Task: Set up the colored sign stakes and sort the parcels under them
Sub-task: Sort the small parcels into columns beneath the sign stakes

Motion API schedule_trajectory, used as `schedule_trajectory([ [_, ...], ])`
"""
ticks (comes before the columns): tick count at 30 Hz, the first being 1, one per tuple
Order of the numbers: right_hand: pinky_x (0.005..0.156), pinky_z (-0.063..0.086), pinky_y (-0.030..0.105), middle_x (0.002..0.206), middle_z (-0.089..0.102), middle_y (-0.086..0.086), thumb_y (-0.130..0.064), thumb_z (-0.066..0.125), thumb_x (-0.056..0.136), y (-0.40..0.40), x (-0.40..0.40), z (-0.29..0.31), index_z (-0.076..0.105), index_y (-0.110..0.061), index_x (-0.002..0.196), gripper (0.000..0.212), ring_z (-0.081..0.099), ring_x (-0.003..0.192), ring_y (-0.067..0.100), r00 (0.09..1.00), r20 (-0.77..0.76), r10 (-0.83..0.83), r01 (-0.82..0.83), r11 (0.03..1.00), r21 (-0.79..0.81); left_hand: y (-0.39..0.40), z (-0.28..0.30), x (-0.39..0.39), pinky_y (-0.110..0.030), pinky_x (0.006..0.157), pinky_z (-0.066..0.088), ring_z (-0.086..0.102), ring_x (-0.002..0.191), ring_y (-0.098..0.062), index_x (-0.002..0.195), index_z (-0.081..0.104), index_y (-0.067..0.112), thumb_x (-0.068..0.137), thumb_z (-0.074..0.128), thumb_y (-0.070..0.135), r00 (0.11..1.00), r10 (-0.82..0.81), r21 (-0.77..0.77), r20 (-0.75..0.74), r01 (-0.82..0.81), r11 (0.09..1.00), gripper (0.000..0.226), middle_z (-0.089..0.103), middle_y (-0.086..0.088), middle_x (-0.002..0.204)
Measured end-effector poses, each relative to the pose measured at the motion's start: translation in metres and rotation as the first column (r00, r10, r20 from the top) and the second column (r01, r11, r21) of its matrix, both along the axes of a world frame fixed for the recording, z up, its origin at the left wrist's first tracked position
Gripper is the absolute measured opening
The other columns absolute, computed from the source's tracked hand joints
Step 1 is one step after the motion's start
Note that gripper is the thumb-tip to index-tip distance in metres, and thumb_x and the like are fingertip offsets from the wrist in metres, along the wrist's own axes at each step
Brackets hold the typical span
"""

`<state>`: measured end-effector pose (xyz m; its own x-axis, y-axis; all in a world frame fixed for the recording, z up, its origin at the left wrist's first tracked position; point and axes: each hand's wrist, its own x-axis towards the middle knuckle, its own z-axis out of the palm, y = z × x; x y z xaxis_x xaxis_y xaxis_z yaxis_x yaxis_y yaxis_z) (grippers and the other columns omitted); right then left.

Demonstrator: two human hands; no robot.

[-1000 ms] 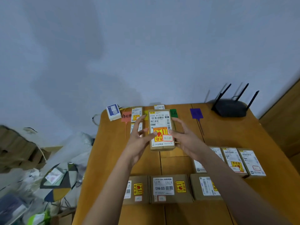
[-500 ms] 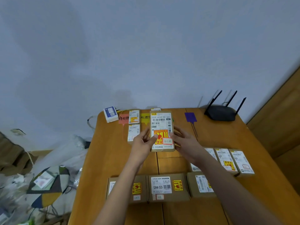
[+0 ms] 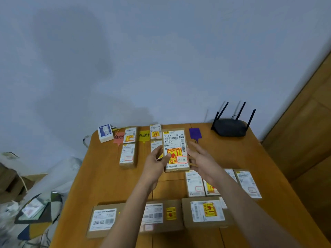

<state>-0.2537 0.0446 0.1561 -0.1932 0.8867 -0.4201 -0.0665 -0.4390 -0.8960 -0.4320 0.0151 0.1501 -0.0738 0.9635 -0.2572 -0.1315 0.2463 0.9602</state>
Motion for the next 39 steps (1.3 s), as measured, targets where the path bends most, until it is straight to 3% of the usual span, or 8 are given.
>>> schedule_trajectory([
  [4, 0.103, 0.047, 0.048, 0.136, 0.06, 0.002, -0.034, 0.057, 0.096, 0.018, 0.067, -0.019, 0.046, -0.044, 0.137, 0.044, 0.06, 0.121, 0.024, 0.999, 0.045, 0.0, 0.002, 0.998, -0.062, 0.014, -0.019, 0.065, -0.04, 0.084, 0.06, 0.07, 0.104, -0.022, 0.143, 0.044, 0.017, 0.092, 0.065, 0.012, 0.998, 0.068, -0.061, -0.001, -0.068, 0.996, 0.056, 0.06, -0.008, 0.134],
  [9, 0.094, 0.055, 0.046, 0.117, 0.071, -0.003, -0.029, 0.055, 0.099, 0.04, 0.129, -0.017, 0.045, -0.036, 0.141, 0.043, 0.071, 0.102, 0.019, 0.988, 0.149, 0.041, -0.034, 0.998, -0.046, 0.035, -0.026, 0.15, -0.038, 0.074, 0.061, 0.071, 0.1, -0.025, 0.141, 0.045, 0.02, 0.089, 0.068, 0.009, 0.996, 0.078, -0.143, 0.047, -0.071, 0.987, 0.058, 0.059, -0.011, 0.132],
  [14, 0.089, 0.057, 0.041, 0.129, 0.062, -0.003, -0.026, 0.058, 0.097, 0.06, 0.159, -0.009, 0.041, -0.032, 0.144, 0.05, 0.066, 0.104, 0.019, 0.946, 0.317, 0.066, -0.07, 0.998, 0.001, 0.06, -0.021, 0.187, -0.031, 0.066, 0.06, 0.073, 0.093, -0.021, 0.137, 0.045, 0.025, 0.089, 0.067, 0.009, 0.997, 0.079, -0.161, -0.019, -0.081, 0.984, 0.055, 0.061, -0.006, 0.127],
  [18, 0.076, 0.06, 0.034, 0.127, 0.063, 0.002, -0.02, 0.063, 0.094, 0.074, 0.173, -0.008, 0.038, -0.03, 0.146, 0.059, 0.07, 0.095, 0.017, 0.943, 0.33, 0.046, -0.056, 0.998, 0.019, 0.072, -0.024, 0.195, -0.037, 0.073, 0.061, 0.073, 0.094, -0.023, 0.138, 0.044, 0.025, 0.091, 0.065, 0.013, 0.996, 0.085, -0.184, 0.003, -0.083, 0.979, 0.052, 0.064, -0.007, 0.125],
  [29, 0.072, 0.057, 0.031, 0.122, 0.067, 0.003, -0.015, 0.071, 0.088, 0.09, 0.184, -0.025, 0.047, -0.033, 0.138, 0.058, 0.069, 0.094, 0.016, 0.958, 0.287, 0.017, -0.004, 0.999, -0.045, 0.088, -0.041, 0.192, -0.049, 0.08, 0.06, 0.072, 0.097, -0.027, 0.13, 0.052, 0.029, 0.087, 0.071, 0.015, 0.997, 0.083, -0.194, 0.002, -0.081, 0.978, 0.049, 0.062, -0.009, 0.126],
  [34, 0.08, 0.061, 0.04, 0.106, 0.072, 0.002, -0.022, 0.068, 0.091, 0.092, 0.169, -0.045, 0.047, -0.028, 0.137, 0.051, 0.073, 0.089, 0.019, 0.964, 0.267, -0.001, 0.03, 0.994, -0.108, 0.084, -0.05, 0.182, -0.046, 0.08, 0.061, 0.072, 0.098, -0.026, 0.124, 0.053, 0.03, 0.088, 0.069, 0.013, 0.991, 0.132, -0.219, 0.006, -0.128, 0.967, 0.043, 0.062, -0.006, 0.123],
  [39, 0.076, 0.06, 0.038, 0.104, 0.071, 0.001, -0.023, 0.064, 0.094, 0.087, 0.131, -0.061, 0.047, -0.024, 0.139, 0.048, 0.072, 0.088, 0.019, 0.958, 0.276, 0.08, -0.037, 0.986, -0.16, 0.068, -0.062, 0.155, -0.035, 0.073, 0.062, 0.071, 0.096, -0.02, 0.131, 0.051, 0.022, 0.089, 0.068, 0.013, 0.973, 0.217, -0.212, -0.074, -0.228, 0.95, 0.046, 0.06, -0.006, 0.124],
])
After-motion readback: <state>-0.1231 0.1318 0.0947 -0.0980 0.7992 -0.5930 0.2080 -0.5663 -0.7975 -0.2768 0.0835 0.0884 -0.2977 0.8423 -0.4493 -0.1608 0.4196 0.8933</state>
